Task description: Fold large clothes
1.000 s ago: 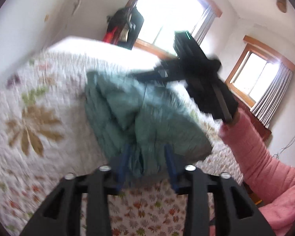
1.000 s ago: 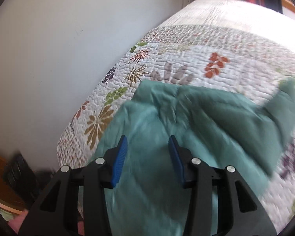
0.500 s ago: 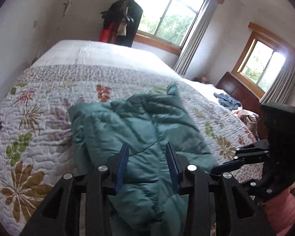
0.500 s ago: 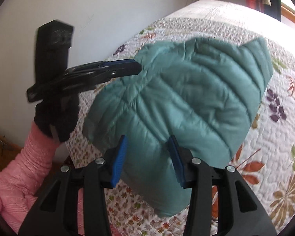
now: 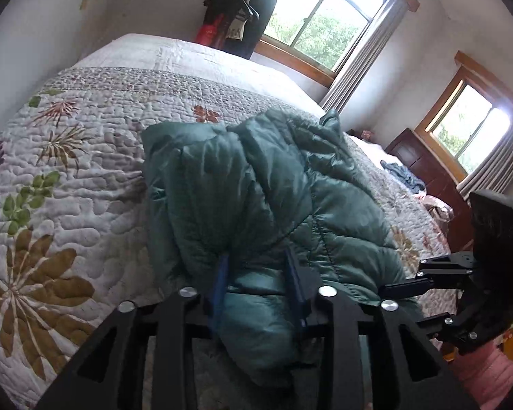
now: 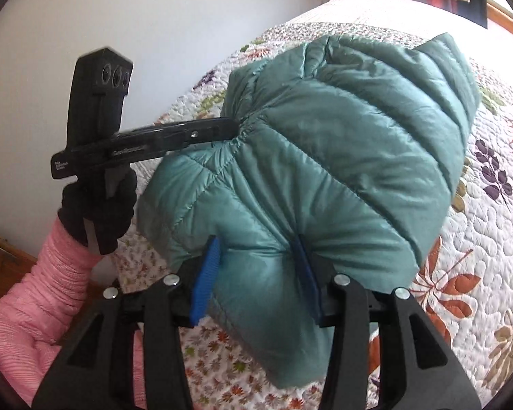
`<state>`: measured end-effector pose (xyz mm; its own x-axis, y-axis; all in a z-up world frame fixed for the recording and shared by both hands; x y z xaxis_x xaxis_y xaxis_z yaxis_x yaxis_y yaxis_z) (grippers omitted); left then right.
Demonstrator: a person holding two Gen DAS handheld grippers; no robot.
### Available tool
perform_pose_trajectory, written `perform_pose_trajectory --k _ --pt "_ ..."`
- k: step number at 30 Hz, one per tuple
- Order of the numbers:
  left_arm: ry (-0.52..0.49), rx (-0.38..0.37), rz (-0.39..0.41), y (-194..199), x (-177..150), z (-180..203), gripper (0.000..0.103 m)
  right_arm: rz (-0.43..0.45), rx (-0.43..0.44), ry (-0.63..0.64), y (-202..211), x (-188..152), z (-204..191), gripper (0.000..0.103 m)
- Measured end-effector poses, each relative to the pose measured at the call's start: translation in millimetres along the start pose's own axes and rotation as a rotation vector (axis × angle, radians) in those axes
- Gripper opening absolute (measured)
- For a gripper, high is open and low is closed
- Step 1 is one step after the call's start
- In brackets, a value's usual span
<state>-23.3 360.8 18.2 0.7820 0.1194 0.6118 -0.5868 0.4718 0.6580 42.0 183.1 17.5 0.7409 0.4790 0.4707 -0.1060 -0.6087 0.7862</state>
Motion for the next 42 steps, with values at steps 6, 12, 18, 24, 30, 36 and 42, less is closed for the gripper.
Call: perform_pose_trajectory --k 6,12,18,24,30,36,42 --pt "0.008 0.118 0.040 24 7 5 0.088 0.100 0.013 -0.114 40 -2 31 0.068" --pt "0.117 0.048 -0.038 13 8 -14 0.090 0.140 0.081 -0.282 45 -11 78 0.076" --pt "0.177 -0.031 -0.111 -8 -2 -30 0.090 0.128 0.132 -0.354 30 -16 102 0.078" --pt "0.305 -0.213 -0.170 -31 -13 -46 0.093 0.105 0.171 -0.402 6 -18 117 0.084" --pt "0.342 -0.317 -0.166 -54 -21 -52 0.100 0.065 0.287 -0.476 -32 -17 131 0.092" --pt "0.327 -0.348 -0.130 -59 -26 -45 0.097 0.073 0.361 -0.487 -51 -13 131 0.088" --pt "0.321 -0.376 -0.120 -63 -21 -21 0.068 0.126 0.298 -0.416 -23 -12 124 0.054"
Point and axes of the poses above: each gripper's, at about its wrist camera, not at the fingertips, and y roughly against the way its jaws point, z to its right, x to its top, the point moved 4 cm from there along -y, roughly the way its jaws point
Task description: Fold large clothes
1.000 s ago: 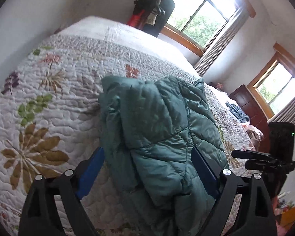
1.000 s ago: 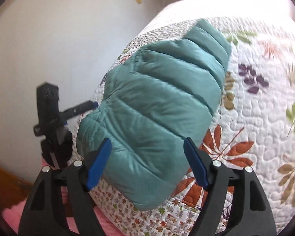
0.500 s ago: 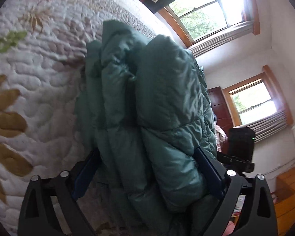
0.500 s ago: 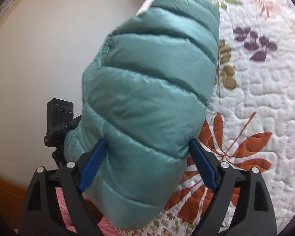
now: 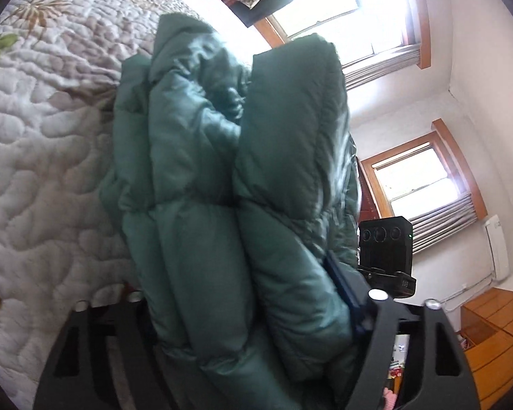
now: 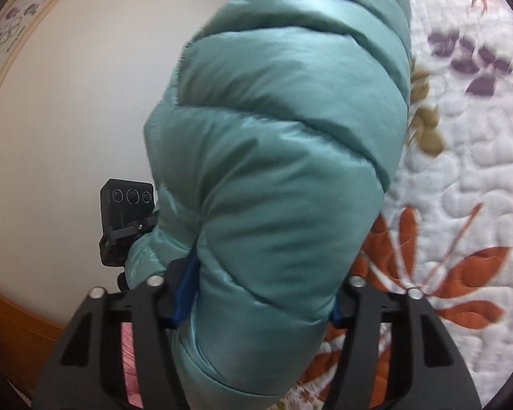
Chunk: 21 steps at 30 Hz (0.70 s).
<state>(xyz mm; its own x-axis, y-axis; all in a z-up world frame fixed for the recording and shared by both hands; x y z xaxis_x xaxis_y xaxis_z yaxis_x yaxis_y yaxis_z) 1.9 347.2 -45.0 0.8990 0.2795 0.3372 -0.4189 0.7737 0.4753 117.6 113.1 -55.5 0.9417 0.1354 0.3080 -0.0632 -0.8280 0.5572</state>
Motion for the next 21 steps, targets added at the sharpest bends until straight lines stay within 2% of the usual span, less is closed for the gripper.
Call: perform_pose_trajectory --k 3,11,14,17,21 --pt "-0.023 -0.022 -0.015 -18 4 20 0.065 0.052 -0.052 0.053 26 3 -7 0.049" --pt "-0.123 -0.105 -0.019 -77 18 91 0.062 0.155 -0.157 0.090 111 15 2 0.049" --pt "-0.168 -0.074 -0.034 -102 15 90 0.062 0.152 -0.191 0.059 123 14 25 0.049" --pt "-0.160 -0.027 -0.069 -124 11 75 0.062 0.116 -0.212 -0.004 113 6 56 0.052" --pt "-0.195 -0.016 -0.073 -140 6 67 0.068 0.110 -0.148 -0.083 104 -13 95 0.061"
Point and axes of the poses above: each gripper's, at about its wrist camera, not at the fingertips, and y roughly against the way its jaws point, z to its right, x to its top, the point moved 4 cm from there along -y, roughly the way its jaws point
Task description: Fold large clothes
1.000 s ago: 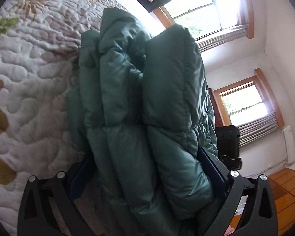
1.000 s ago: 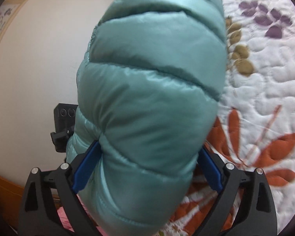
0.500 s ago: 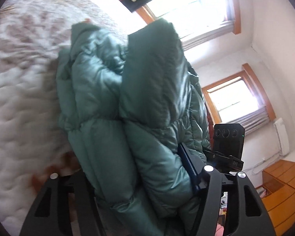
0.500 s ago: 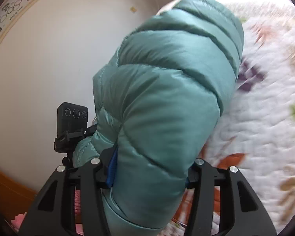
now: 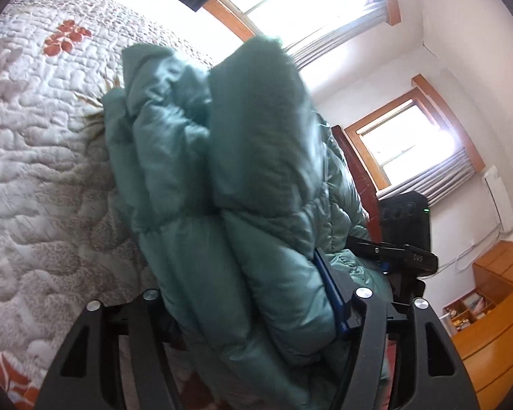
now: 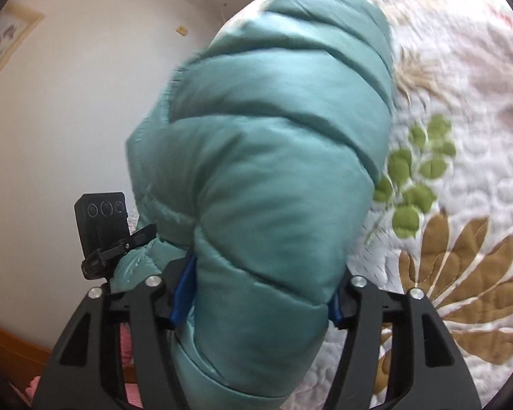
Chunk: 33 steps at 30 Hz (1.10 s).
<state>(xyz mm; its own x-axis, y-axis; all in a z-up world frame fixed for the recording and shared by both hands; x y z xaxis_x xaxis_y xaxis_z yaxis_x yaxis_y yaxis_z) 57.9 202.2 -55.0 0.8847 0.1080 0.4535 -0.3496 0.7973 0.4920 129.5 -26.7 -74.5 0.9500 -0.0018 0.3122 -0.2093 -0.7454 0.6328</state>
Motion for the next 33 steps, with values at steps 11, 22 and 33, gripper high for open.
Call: perform_pose_trajectory --k 11,22,33 --pt "-0.066 0.205 0.021 18 12 28 0.082 0.106 -0.192 0.073 47 -34 3 0.073" --pt "-0.153 0.305 0.150 41 83 62 0.085 0.182 -0.214 0.250 88 -61 -90 0.064" --pt "-0.102 0.150 0.124 48 75 59 0.018 0.094 -0.200 0.271 57 -54 -111 0.063"
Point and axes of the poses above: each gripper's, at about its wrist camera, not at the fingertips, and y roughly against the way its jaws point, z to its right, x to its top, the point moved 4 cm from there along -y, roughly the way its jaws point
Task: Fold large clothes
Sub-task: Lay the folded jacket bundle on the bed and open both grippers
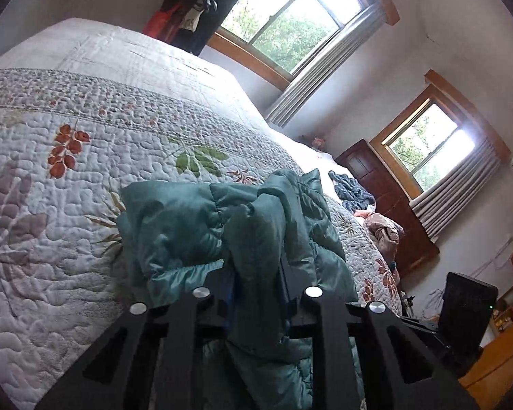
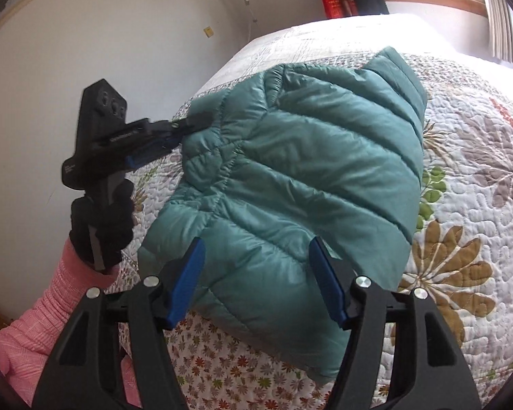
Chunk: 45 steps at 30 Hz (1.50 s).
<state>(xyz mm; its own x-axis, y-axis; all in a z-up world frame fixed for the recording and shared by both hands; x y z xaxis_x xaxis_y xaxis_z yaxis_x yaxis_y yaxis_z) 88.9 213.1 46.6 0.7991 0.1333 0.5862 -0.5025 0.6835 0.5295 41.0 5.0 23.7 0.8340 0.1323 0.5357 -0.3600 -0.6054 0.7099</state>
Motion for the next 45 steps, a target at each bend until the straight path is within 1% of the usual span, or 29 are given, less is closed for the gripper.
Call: perform_pose_trajectory --k 2,5,8,9,13,15,18,20,23,26,31,34,37,39,40,41,42,43,44,45 --pt "0.023 -0.009 -0.011 6 -5 -10 0.017 -0.013 0.007 -0.001 -7 -2 0 0.063" --pt "0.077 0.011 -0.074 -7 -17 -42 0.018 -0.033 0.022 0.003 -18 -3 -3 0.062" --pt "0.151 -0.022 -0.112 -21 -23 -62 0.019 -0.036 0.003 0.023 -19 -2 -13 0.062" --pt "0.155 -0.028 -0.116 -23 -24 -64 0.019 -0.035 0.003 0.028 -18 0 -16 0.062" --pt "0.121 -0.011 -0.122 -25 -22 -60 0.021 -0.036 0.053 0.055 -13 10 -38 0.060" --pt "0.105 0.000 -0.123 -24 -21 -57 0.022 -0.039 0.054 0.094 -15 13 -54 0.059" --pt "0.097 0.007 -0.127 -23 -21 -56 0.026 -0.075 0.050 0.137 -28 13 -73 0.055" --pt "0.092 0.012 -0.129 -23 -21 -57 0.029 -0.114 0.056 0.149 -40 8 -79 0.054" --pt "0.086 0.015 -0.135 -28 -22 -62 0.033 -0.165 0.030 0.159 -59 -7 -79 0.054" --pt "0.083 0.013 -0.148 -33 -26 -67 0.036 -0.184 0.033 0.152 -70 -22 -77 0.054" --pt "0.064 0.026 -0.151 -42 -33 -71 0.038 -0.180 0.016 0.162 -80 -35 -75 0.054" --pt "0.087 0.027 -0.152 -45 -34 -74 0.039 -0.173 0.010 0.159 -83 -37 -73 0.054" --pt "0.097 0.044 -0.144 -44 -34 -74 0.039 -0.149 0.018 0.149 -80 -34 -75 0.054" --pt "0.103 0.072 -0.131 -37 -33 -69 0.041 -0.129 0.021 0.137 -69 -33 -75 0.054" --pt "0.102 0.090 -0.121 -32 -32 -66 0.045 -0.114 0.024 0.128 -62 -33 -75 0.055" --pt "0.095 0.114 -0.110 -25 -31 -62 0.051 -0.091 0.024 0.118 -52 -32 -75 0.057" --pt "0.083 0.144 -0.096 -18 -31 -57 0.054 -0.071 0.014 0.112 -43 -31 -74 0.062" --pt "0.069 0.177 -0.083 -11 -31 -52 0.064 -0.048 -0.012 0.107 -34 -31 -72 0.069" --pt "0.050 0.199 -0.067 -3 -31 -46 0.070 -0.023 -0.050 0.102 -25 -30 -70 0.073" --pt "0.028 0.216 -0.050 6 -33 -39 0.071 0.010 -0.094 0.099 -15 -29 -67 0.080"
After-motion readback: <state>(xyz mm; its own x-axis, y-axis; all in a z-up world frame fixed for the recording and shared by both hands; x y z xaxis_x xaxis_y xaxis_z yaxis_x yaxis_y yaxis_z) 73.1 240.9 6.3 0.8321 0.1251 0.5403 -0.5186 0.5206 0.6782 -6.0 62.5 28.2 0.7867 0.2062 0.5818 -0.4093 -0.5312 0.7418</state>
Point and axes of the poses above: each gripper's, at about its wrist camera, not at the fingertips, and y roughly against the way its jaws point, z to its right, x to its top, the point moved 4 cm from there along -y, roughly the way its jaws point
